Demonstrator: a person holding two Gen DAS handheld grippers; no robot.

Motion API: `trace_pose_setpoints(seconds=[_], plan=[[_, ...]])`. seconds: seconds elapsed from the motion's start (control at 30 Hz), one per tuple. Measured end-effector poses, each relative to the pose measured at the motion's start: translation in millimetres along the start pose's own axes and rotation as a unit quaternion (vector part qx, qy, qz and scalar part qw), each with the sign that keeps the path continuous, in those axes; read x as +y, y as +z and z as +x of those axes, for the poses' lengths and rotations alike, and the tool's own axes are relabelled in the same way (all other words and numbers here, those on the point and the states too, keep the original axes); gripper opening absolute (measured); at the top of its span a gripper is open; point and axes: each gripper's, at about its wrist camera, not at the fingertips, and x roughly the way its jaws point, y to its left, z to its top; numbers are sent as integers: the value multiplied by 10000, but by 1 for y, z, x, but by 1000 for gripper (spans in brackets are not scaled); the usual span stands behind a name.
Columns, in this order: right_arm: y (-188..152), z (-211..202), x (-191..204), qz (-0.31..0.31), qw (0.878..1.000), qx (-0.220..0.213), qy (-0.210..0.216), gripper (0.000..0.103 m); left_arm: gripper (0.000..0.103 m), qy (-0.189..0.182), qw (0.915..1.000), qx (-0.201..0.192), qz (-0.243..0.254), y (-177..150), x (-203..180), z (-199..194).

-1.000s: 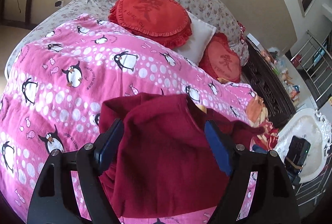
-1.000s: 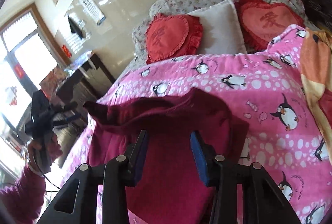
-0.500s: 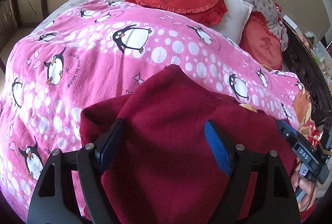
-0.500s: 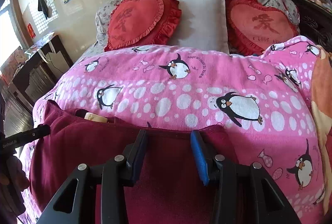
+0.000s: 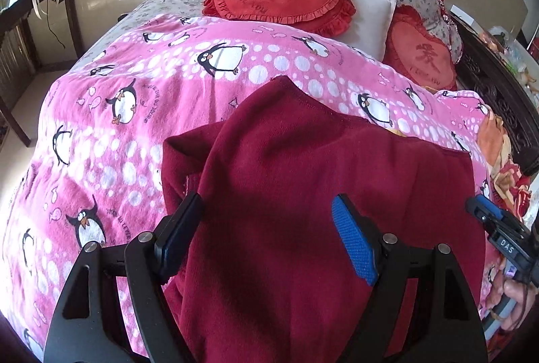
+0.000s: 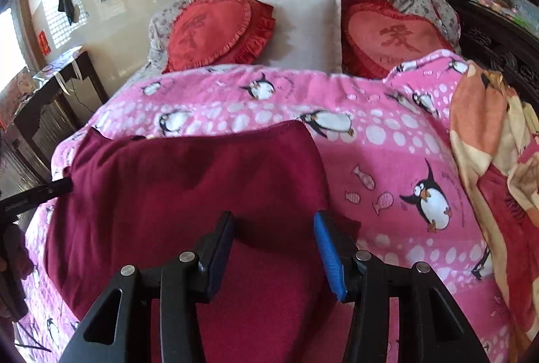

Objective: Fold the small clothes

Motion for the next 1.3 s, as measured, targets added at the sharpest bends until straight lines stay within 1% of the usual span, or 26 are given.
trace_pose_setpoints(seconds=[0.07,0.13,0.17,0.27,0.37,0.47,0.57,0.67,0.73,0.8,0.87,0.9,0.97,1.03,1.13,1.23,1.27,1.3], plan=[[-1,6,-2,-20,10000,-73,-3,53,80,0,10000,-5,-16,-3,2,-6],[5,5,0,-7,10000,42,-15,53,80,5,10000,-43,-25,-6,4,-12],[7,0,2,12,10000,73,-11,53,80,15,10000,-62,-13,-7,5,-15],[9,-21,8,38,9999,-45,125,53,80,73,9999,-73,53,-13,7,-21],[2,-39,22,-95,9995,-193,225,53,80,88,9999,-70,56,-21,10,-25],[-9,-46,30,-148,9993,-176,287,53,80,37,10000,-36,-31,-31,16,-29],[-20,-43,26,-20,9997,-144,213,53,80,23,9999,-26,-131,-44,24,-34],[-26,-31,11,298,9995,7,52,53,80,34,9995,10,-312,-61,37,-36],[-27,-18,1,451,9987,206,151,53,80,77,9986,137,-509,-73,49,-30],[-25,-14,2,374,9988,316,79,53,80,95,9970,278,-720,-83,61,-23],[-19,-21,13,199,9993,308,-5,53,80,72,9949,405,-917,-94,71,-16],[-16,-27,20,144,9996,254,55,53,80,25,9938,454,-1010,-99,75,-13],[-9,-40,39,70,9993,101,352,53,80,-25,9936,369,-1071,-104,77,-12],[1,-45,63,-70,9975,25,700,53,80,19,9946,288,-997,-107,74,-13],[14,-41,108,-379,9934,42,1086,53,80,-28,9949,250,-979,-110,74,-12],[23,-28,159,-846,9892,29,1195,53,80,-179,9939,195,-1066,-111,79,-11],[26,-22,176,-1042,9872,21,1204,51,80,-215,9938,175,-1076,-112,81,-12],[29,-16,191,-1206,9854,31,1203,45,80,-239,9938,155,-1079,-113,82,-12]])
